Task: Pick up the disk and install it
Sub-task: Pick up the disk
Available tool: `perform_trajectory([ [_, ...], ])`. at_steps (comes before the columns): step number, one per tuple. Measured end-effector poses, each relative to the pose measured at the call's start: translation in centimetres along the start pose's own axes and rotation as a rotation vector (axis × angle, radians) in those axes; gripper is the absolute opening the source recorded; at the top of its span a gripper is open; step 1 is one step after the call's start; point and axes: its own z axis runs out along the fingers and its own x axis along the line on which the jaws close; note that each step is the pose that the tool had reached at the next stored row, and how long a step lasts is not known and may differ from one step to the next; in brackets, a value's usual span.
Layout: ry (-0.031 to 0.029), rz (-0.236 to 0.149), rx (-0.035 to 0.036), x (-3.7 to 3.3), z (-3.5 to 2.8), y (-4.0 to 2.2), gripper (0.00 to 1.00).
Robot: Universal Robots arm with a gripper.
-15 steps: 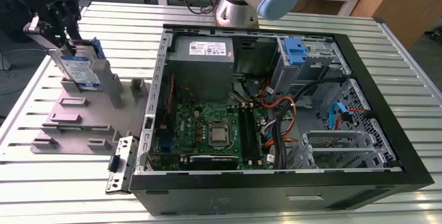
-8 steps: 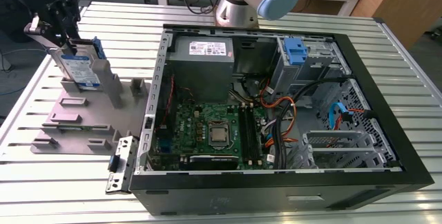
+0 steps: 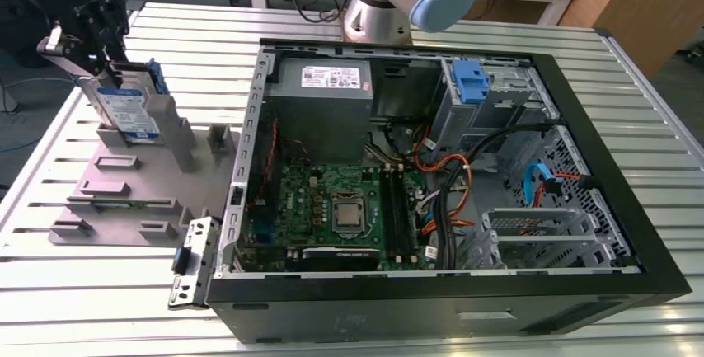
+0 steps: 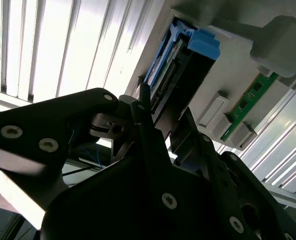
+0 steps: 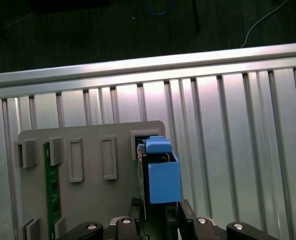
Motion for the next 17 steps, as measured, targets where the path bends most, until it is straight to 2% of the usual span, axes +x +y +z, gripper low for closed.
perform_trajectory([
  [10, 0.0003, 0.001, 0.0000, 0.00, -0.14, 0.00, 0.41],
  [14, 0.0039, 0.001, 0.0004, 0.05, -0.19, 0.00, 0.41],
  [17, 0.0059, 0.002, 0.0007, 0.40, -0.21, -0.06, 0.41],
])
